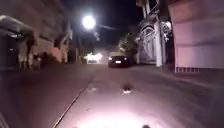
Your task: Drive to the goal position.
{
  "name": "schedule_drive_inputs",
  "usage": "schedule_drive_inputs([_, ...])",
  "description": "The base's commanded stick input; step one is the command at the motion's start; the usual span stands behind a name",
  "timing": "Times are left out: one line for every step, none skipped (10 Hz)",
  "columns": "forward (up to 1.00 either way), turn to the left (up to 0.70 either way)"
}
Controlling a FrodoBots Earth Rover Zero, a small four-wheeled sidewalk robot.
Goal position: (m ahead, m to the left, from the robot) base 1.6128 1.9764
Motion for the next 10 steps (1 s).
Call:
schedule_drive_inputs([0.70,0.00])
schedule_drive_inputs([0.70,0.00])
schedule_drive_inputs([0.70,0.06])
schedule_drive_inputs([0.70,0.31])
schedule_drive_inputs([0.70,0.06])
schedule_drive_inputs([0.70,0.00])
schedule_drive_inputs([0.70,0.00])
schedule_drive_inputs([0.70,0.00])
schedule_drive_inputs([0.70,0.00])
schedule_drive_inputs([0.70,0.10])
